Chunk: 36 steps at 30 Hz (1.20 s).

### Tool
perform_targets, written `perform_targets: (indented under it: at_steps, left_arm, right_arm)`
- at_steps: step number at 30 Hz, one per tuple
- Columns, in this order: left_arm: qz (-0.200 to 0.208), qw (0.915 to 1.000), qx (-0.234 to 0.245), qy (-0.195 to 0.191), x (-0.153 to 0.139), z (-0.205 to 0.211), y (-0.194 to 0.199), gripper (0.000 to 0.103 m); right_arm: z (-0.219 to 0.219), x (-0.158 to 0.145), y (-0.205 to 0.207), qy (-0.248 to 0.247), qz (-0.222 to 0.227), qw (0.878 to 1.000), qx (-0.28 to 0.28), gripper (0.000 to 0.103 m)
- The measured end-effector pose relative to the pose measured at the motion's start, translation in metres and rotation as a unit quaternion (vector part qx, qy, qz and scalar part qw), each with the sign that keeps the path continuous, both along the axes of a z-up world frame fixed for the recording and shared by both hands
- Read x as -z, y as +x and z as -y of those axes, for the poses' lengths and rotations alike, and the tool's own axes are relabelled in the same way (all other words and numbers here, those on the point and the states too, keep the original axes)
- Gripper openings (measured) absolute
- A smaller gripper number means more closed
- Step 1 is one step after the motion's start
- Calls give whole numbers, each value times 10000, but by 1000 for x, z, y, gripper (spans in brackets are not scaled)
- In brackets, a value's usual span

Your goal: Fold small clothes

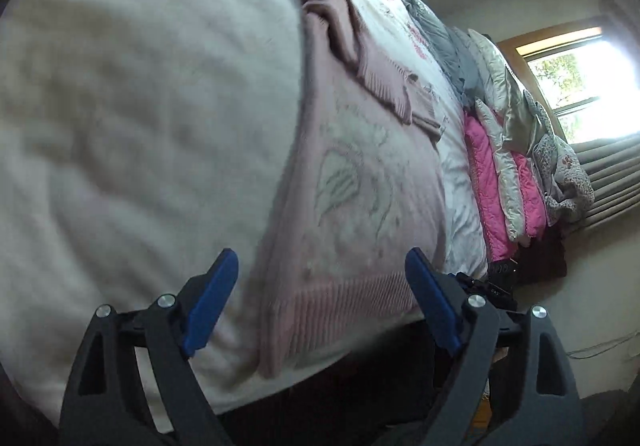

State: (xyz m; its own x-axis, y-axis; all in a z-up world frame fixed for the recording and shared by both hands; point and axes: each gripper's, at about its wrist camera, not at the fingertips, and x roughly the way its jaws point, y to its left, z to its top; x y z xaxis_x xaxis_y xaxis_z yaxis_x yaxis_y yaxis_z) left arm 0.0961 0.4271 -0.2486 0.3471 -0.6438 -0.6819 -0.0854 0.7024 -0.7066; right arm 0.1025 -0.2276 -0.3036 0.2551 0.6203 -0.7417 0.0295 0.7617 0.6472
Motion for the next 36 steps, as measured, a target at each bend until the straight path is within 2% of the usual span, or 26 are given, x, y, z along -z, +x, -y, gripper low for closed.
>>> perform_targets:
  at_steps: [2, 6, 9, 17, 21, 24, 26, 27, 29, 30, 31, 33, 34, 36]
  left_arm:
    - [-207, 9996, -79, -171, 19, -3, -21, 85]
    - [-329, 9983, 39, -471, 45, 5, -35, 85]
    - [-535, 9974, 90, -474, 61, 10, -31, 85]
    - [-685, 9956, 576, -293, 75, 44, -16, 86]
    - [-726, 9958, 437, -332, 79, 45, -17, 85]
    - [-704, 9959, 487, -304, 75, 48, -19, 66]
    - [-752, 9951, 525, -373, 76, 50, -19, 43]
    - [-799, 9946, 532, -388, 80, 50, -18, 39]
    - [-931, 9936, 501, -385, 88, 51, -18, 23]
    - [-984, 9931, 485, -425, 91, 50, -17, 18]
    - [-1012, 9927, 460, -462, 93, 51, -18, 9]
    - [-992, 9927, 392, -559, 95, 50, -19, 9]
    - [-974, 9927, 356, -619, 94, 51, -20, 8]
    - [-913, 9928, 275, -719, 90, 49, -24, 7]
  right_arm:
    - [6, 10, -19, -106, -112, 9999, 33, 43]
    - [7, 23, -29, 115, -151, 9998, 79, 49]
    - [5, 32, -24, 282, -163, 9994, 75, 50]
    - [-9, 45, -10, 324, -257, 9991, -38, 52]
    - [-14, 45, -7, 328, -282, 9990, -90, 54]
    - [-22, 44, -8, 340, -305, 9988, -199, 54]
    - [-25, 46, -8, 352, -330, 9985, -242, 54]
    - [-26, 48, -8, 362, -340, 9985, -238, 54]
    - [-27, 49, -7, 440, -367, 9981, -217, 53]
    - [-28, 50, -7, 474, -379, 9979, -227, 49]
    - [-30, 51, -7, 496, -397, 9976, -272, 44]
    - [-31, 53, -8, 477, -465, 9972, -342, 22]
    - [-32, 52, -9, 499, -479, 9970, -354, 15]
    - [-31, 50, -12, 677, -445, 9962, -314, 10]
